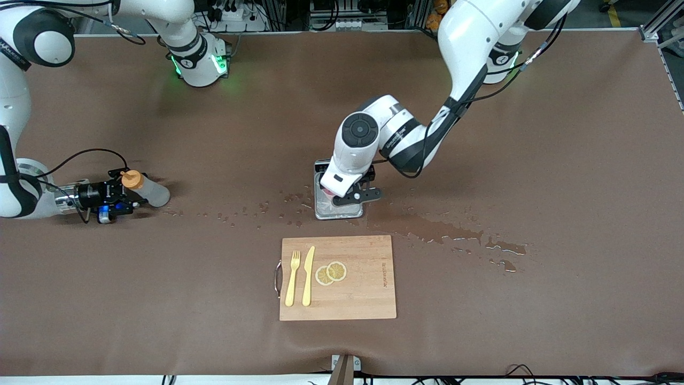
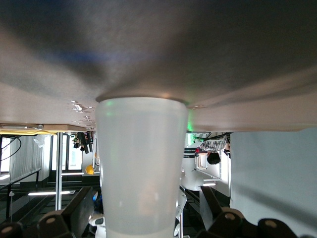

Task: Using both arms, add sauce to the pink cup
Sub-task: 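Release the cup on the scale and raise the left gripper away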

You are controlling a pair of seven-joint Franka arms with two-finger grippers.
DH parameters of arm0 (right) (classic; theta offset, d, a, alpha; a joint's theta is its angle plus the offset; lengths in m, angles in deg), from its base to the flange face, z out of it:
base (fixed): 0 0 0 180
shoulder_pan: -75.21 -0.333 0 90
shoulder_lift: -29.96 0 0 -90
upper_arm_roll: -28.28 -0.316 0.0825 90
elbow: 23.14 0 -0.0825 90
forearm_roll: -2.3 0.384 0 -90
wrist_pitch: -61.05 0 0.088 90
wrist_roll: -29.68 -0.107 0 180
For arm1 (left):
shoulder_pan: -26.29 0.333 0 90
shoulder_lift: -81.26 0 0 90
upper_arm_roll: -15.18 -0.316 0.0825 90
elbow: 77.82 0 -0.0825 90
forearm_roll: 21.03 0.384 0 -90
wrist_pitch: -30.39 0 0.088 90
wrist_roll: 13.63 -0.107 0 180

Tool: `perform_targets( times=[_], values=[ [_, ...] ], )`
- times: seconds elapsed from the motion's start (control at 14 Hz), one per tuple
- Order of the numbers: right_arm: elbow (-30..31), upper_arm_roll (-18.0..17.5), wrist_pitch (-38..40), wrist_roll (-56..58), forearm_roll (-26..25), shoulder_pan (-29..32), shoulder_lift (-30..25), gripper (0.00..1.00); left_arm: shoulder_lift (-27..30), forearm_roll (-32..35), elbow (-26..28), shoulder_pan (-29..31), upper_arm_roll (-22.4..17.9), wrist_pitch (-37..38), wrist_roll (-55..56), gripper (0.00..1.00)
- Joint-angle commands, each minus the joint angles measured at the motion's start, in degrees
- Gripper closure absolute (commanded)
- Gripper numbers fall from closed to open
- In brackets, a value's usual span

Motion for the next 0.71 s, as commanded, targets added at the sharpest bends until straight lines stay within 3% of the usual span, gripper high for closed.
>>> perform_targets(
  times=[0.0,0.21,0.64],
  values=[
    [-0.71,0.06,0.07,2.17,1.29,-0.34,1.38,0.24,5.93,1.14,0.9,2.89,0.01,4.39,0.33,0.0],
    [-0.71,0.15,0.16,2.17,1.29,-0.34,1.47,0.55,9.53,0.87,0.9,8.07,0.45,8.16,-3.61,0.0],
    [-1.33,0.07,0.86,0.95,1.29,-0.25,0.77,0.58,18.76,-1.94,0.81,23.01,0.45,19.41,-26.17,0.0]
  ],
)
